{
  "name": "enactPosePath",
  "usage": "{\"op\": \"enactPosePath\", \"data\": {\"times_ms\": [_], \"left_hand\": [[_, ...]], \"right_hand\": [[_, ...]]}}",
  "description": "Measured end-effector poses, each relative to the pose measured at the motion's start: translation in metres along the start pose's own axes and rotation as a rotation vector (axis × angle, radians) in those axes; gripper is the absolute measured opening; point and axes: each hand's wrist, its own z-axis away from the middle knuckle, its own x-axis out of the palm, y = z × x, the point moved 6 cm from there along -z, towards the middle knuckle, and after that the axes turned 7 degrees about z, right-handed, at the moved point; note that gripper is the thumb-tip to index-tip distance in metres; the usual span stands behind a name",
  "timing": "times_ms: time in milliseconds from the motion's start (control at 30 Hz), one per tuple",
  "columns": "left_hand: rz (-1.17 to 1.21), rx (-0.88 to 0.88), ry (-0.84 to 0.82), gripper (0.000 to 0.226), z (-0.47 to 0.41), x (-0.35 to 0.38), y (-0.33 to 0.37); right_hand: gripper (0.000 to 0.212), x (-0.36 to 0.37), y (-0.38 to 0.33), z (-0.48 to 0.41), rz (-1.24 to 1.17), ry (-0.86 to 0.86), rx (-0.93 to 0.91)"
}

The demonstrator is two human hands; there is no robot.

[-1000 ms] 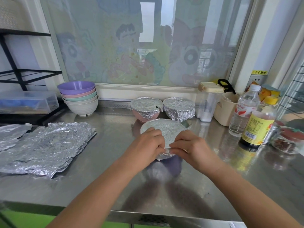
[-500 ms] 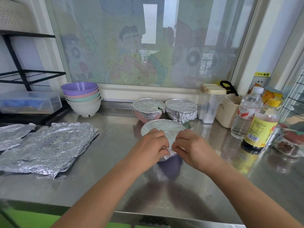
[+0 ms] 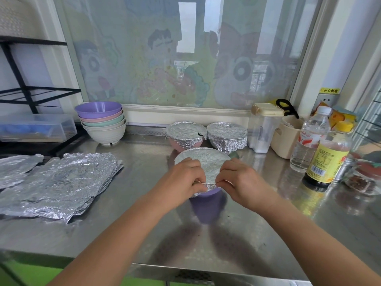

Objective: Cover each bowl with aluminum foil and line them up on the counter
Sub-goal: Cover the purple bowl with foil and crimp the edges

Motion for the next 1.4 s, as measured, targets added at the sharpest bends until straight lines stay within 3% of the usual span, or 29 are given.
{"op": "enactPosePath", "data": {"times_ms": [133,433,667,900,1400], "left_hand": [[-0.006,0.007,-0.001,0.013,-0.002,0.003,0.005],[-0.001,-0.024,0.003,0.013,0.003,-0.006,-0.007],[-0.038,-0.066,0.078,0.019,0.001,0.006,0.004],[-0.032,-0.058,0.021,0.017,0.001,-0.004,0.001],[-0.054,-0.026,0.059,0.021,0.004,-0.004,0.001]], "right_hand": [[0.025,0.003,-0.007,0.000,-0.013,-0.016,0.003],[0.007,0.002,0.015,0.006,0.006,-0.005,0.036],[0.008,0.004,0.004,0.000,0.012,-0.008,0.032],[0.009,0.003,0.013,0.007,-0.017,-0.026,0.043],[0.010,0.007,0.014,0.009,-0.030,0.021,0.067]]}}
